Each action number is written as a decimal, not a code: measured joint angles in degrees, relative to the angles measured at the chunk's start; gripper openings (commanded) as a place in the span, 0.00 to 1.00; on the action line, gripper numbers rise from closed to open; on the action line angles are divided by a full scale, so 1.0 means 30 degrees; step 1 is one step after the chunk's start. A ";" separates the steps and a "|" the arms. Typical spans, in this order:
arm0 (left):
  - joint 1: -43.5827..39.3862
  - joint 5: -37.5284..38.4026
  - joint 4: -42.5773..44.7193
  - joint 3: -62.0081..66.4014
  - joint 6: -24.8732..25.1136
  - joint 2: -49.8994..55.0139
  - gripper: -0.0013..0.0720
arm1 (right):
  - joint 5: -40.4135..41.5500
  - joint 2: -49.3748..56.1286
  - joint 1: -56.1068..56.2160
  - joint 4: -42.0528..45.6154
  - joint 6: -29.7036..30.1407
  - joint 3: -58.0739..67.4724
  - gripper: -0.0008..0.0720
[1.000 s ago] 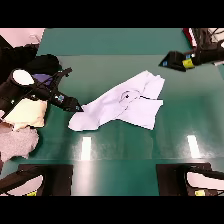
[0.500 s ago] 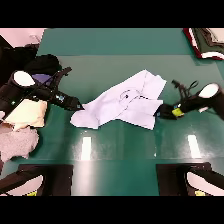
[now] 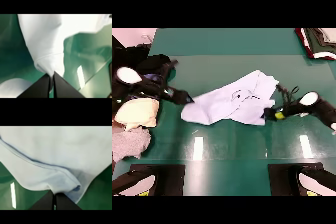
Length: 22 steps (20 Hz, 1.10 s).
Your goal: Fold the shirts.
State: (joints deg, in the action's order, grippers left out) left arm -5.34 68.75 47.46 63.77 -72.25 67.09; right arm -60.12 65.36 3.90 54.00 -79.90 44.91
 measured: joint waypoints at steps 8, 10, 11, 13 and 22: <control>0.3279 -0.3912 -0.3169 0.7570 -0.0845 -0.4685 0.05 | 0.0262 -0.5115 -0.3191 -0.0248 -0.0197 1.0207 0.03; 0.3475 -0.4255 -0.3402 0.9653 -0.0882 -0.5697 0.05 | 0.0117 -0.5945 -0.3548 -0.0211 -0.0233 1.2604 0.03; 0.3534 -0.4313 -0.3461 1.0659 -0.0882 -0.6113 0.05 | 0.0051 -0.6302 -0.3672 -0.0138 -0.0240 1.3690 0.03; 0.3614 -0.4488 -0.3548 1.2728 -0.0896 -0.6870 0.05 | -0.0219 -0.6812 -0.3810 0.0124 -0.0262 1.5489 0.03; 0.3643 -0.3315 -0.3228 1.3908 -0.1180 -0.7271 0.05 | -0.4998 -0.3351 -0.3730 0.2098 -0.2098 2.1777 0.03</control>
State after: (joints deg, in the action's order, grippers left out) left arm 5.58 58.81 37.78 105.49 -75.79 45.28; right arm -75.11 55.31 -7.29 60.29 -86.19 110.24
